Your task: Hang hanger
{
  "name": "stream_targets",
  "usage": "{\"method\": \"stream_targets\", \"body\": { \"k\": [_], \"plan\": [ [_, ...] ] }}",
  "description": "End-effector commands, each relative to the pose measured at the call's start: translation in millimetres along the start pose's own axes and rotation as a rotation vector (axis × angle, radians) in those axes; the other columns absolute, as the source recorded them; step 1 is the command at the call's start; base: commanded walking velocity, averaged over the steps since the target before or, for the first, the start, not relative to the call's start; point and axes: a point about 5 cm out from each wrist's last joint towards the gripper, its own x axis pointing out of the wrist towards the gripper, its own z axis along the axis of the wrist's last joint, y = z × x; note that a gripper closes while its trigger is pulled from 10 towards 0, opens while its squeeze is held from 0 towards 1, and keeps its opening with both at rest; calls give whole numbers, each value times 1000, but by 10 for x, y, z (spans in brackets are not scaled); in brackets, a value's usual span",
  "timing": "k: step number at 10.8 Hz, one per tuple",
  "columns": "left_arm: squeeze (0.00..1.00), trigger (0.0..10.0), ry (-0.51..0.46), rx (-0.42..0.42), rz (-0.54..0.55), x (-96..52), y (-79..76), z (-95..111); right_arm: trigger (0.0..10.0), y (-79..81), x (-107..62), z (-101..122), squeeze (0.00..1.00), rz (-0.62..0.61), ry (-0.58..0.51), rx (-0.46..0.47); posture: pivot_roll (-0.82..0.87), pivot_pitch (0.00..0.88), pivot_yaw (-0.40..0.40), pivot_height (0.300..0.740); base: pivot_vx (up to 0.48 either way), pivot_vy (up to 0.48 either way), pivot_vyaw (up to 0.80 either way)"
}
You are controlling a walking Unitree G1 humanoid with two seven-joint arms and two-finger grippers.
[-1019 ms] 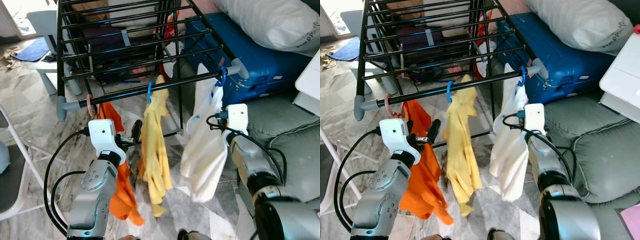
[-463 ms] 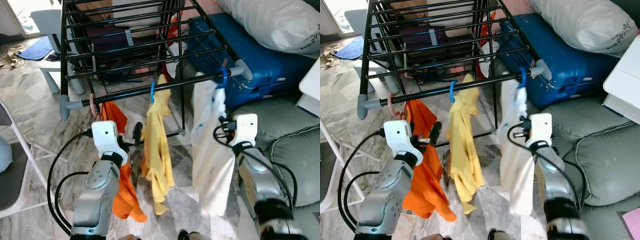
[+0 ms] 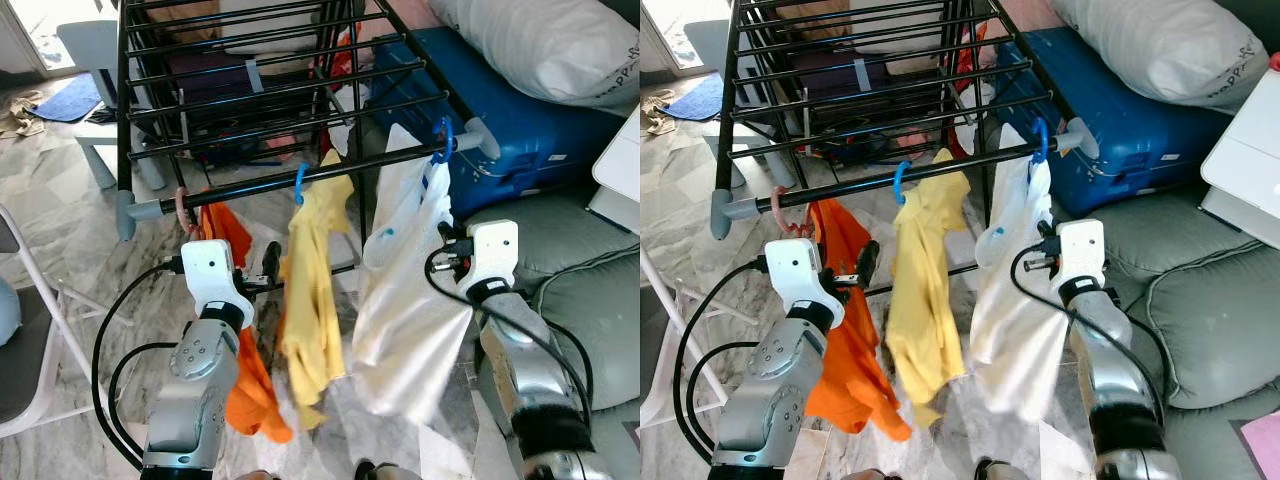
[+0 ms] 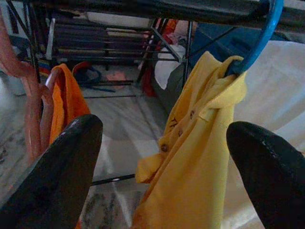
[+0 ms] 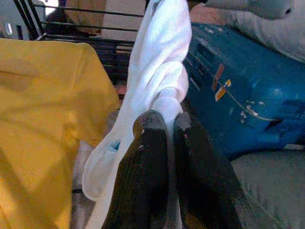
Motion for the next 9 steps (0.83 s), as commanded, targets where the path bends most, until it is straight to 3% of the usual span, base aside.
{"method": "stream_targets", "body": {
  "k": [1, 2, 5, 9],
  "plan": [
    [0, 10000, 4, 8, 23, -31, 34, -12, 4667, 6, 0, 178, 0, 5, -78, -38, -103, 69, 6, 740, 0, 0, 0],
    [0, 10000, -8, 29, 8, -34, 5, 1, 10000, 13, -159, 92, 0, -6, -45, -31, -107, 64, 8, 740, 0, 0, 0],
    [0, 10000, 5, 68, 2, -38, -24, -71, 10000, 89, -428, -27, 0, -40, 16, 10, -126, 48, 26, 740, 0, 0, 0],
    [0, 10000, 3, 94, 7, -40, -55, -77, 10000, 118, -402, 8, 0, -46, 28, 19, -118, 42, 25, 740, -60, 0, 0]
  ]
}}
